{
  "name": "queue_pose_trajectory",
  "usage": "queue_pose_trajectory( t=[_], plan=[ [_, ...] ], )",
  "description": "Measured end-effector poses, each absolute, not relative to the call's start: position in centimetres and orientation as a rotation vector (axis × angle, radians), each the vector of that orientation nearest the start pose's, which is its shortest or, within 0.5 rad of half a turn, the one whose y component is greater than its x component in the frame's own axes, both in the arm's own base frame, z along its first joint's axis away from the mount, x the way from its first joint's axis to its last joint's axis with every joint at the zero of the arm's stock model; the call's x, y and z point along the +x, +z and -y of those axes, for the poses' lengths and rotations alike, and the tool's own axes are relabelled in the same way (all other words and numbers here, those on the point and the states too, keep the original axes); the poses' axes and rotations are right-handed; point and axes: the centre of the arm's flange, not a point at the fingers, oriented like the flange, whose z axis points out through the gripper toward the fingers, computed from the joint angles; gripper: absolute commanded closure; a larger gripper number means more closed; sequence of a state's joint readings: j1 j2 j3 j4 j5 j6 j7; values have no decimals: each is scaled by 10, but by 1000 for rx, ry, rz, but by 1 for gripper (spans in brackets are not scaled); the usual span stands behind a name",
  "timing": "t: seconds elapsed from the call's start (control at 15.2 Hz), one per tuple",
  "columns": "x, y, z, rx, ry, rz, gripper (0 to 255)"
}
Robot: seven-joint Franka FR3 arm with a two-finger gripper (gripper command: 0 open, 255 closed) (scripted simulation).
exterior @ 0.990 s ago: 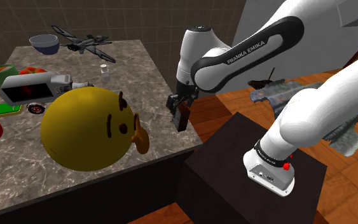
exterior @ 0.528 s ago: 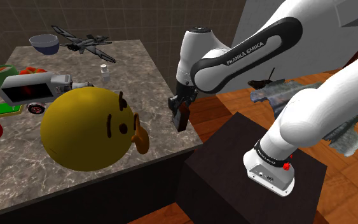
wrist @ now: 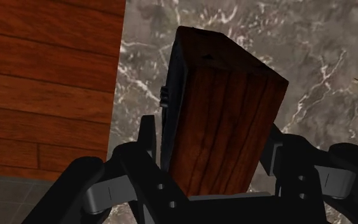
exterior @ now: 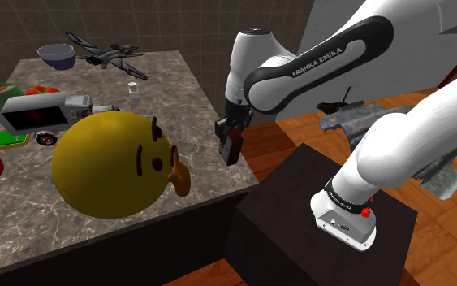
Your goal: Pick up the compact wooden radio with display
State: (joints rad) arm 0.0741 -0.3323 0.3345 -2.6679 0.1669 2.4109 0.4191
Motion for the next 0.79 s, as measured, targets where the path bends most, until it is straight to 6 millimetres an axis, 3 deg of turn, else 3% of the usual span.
queue_pose_trajectory(
  t=[0.79],
  plan=[
    [373, 406, -157, -3100, -87, -226, 255]
  ],
)
